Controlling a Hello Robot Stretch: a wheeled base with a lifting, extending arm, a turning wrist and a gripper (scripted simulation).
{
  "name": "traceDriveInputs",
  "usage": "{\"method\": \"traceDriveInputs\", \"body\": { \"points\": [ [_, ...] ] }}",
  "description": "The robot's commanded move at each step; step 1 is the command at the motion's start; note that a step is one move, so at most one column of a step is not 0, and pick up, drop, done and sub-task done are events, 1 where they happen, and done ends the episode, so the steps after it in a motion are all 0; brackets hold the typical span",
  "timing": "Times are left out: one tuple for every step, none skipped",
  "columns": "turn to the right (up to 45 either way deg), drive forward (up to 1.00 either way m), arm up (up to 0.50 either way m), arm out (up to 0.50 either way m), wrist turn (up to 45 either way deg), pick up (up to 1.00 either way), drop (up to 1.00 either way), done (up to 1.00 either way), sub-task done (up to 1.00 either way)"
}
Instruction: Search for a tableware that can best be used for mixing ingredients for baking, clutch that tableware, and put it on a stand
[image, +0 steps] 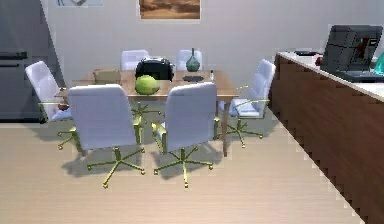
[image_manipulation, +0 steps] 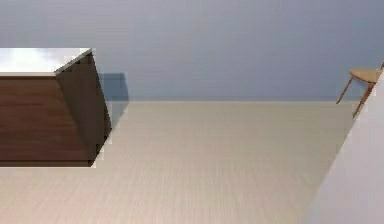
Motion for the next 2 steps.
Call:
{"method": "traceDriveInputs", "body": {
  "points": [
    [-45.0,0.00,0.00,0.00,0.0,0.00,0.00,0.00,0.00],
    [-45.0,0.00,0.00,0.00,0.0,0.00,0.00,0.00,0.00]
  ]
}}
